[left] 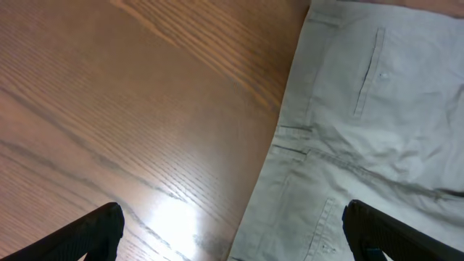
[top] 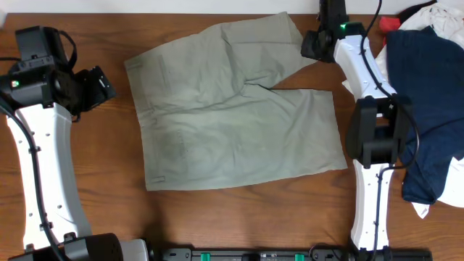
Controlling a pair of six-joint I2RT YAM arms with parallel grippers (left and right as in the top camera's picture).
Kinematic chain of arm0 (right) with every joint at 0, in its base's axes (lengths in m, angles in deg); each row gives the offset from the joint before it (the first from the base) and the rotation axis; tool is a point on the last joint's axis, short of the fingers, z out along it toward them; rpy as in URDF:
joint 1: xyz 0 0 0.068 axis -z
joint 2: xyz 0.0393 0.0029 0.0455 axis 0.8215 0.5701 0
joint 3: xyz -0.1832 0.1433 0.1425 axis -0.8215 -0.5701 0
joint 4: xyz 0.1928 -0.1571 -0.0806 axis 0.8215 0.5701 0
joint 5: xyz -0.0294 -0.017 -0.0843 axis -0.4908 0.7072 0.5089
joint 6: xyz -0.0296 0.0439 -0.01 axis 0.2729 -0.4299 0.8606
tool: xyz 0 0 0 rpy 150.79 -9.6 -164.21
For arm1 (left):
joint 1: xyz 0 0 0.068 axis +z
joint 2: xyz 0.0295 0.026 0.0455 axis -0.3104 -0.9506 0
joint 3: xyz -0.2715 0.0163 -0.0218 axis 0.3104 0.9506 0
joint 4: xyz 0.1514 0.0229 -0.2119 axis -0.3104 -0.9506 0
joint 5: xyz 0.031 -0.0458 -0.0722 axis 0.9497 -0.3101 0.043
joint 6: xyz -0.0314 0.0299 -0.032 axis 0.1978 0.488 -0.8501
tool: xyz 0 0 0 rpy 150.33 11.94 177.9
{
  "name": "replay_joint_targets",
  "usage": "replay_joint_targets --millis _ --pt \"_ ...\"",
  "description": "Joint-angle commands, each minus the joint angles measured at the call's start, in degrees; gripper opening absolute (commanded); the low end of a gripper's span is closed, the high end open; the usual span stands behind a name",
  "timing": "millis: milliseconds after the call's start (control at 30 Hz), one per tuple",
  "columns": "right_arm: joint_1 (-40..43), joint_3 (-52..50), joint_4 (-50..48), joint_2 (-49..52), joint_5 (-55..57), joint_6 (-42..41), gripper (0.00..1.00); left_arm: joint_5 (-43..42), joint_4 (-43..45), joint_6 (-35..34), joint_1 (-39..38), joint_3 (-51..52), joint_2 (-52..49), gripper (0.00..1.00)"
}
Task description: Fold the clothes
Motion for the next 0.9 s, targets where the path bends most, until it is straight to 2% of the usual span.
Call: replay_joint_targets --millis 0,433,533,633,867 --pt "-1.18 0.39 -0.09 3.13 1.79 -1.90 0.34 0.68 0.02 -0.52 -0.22 0.39 -0.20 0.98" --pt "-1.57 0.11 -0.35 5.92 3.87 -2.08 0.30 0.68 0.04 -0.52 -0.24 0.39 -0.20 0.98" --pt "-1.57 -0.50 -0.20 6.08 4.46 -2.08 0.22 0.68 0.04 -0.52 -0.24 0.39 -0.20 0.98" --pt "-1.51 -1.51 0.81 6.08 5.29 -2.05 0.03 0.68 0.04 -0.52 -0.24 0.39 -0.20 0.98" --pt "-0.92 -1.95 7.39 6.08 5.68 0.28 0.01 0.68 0.02 -0.52 -0.24 0.39 -0.20 0.98"
